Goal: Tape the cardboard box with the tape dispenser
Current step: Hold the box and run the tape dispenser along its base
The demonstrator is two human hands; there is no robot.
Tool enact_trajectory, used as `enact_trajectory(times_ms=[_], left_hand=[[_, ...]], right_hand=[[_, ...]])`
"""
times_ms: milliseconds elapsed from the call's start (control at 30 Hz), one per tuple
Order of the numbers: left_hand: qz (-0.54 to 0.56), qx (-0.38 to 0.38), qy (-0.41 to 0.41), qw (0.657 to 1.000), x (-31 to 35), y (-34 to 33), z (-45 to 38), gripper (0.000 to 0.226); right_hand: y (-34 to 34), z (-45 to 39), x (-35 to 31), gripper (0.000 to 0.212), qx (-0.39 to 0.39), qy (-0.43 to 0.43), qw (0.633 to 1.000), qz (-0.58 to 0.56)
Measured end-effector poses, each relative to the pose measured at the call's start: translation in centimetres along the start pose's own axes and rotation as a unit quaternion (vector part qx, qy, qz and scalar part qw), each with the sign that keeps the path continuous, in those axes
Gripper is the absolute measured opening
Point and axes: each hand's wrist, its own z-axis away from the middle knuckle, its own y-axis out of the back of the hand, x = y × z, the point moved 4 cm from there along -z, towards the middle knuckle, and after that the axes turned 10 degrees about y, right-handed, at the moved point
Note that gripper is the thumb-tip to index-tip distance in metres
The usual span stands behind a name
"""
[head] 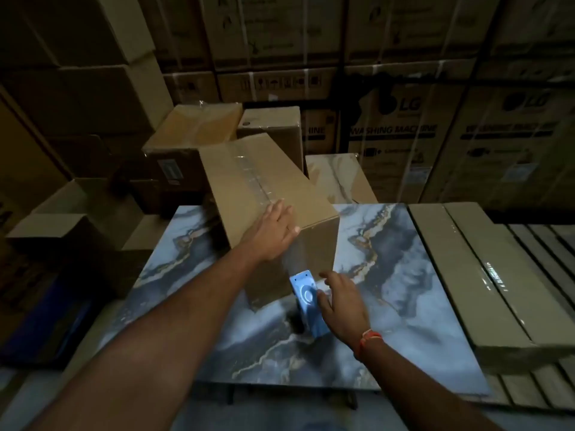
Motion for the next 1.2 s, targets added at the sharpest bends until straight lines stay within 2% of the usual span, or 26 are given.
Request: enact_trajectory(times_ms=[200,467,633,800,1000,1200], left_hand=[[-0.018,-0.056,0.005,0.998,0.1,-0.4,-1.3,0.067],[-0.027,-0.049,0.024,0.998,0.1,-0.7,-1.5,0.067],[-0.032,-0.076,0.035,0.996,0.0,-0.5,-2.6,0.069],[-0.021,-0.078,0.049,0.996,-0.6,-0.4,-5.8,0.069],[-0.028,-0.049,0.055,0.997,-1.2,-0.8,-9.2,0.075],[-0.022,-0.032,0.054,0.998,-1.4,-1.1,-9.6,0.075]], right_hand=[[-1.3,1.2,1.2,0.025,-0.019,-0.065,0.993,-0.098],[-3.1,0.9,2.3,0.040,-0.094,-0.097,0.978,-0.159],[-3.9,1.3,2.7,0.038,-0.095,-0.115,0.963,-0.227],[-4.3,1.1,3.3,0.039,-0.088,-0.109,0.930,-0.339],[-4.1,1.2,3.0,0.029,-0.101,-0.105,0.937,-0.316],[-4.5,1.4,2.6,0.036,-0.117,-0.125,0.918,-0.358]])
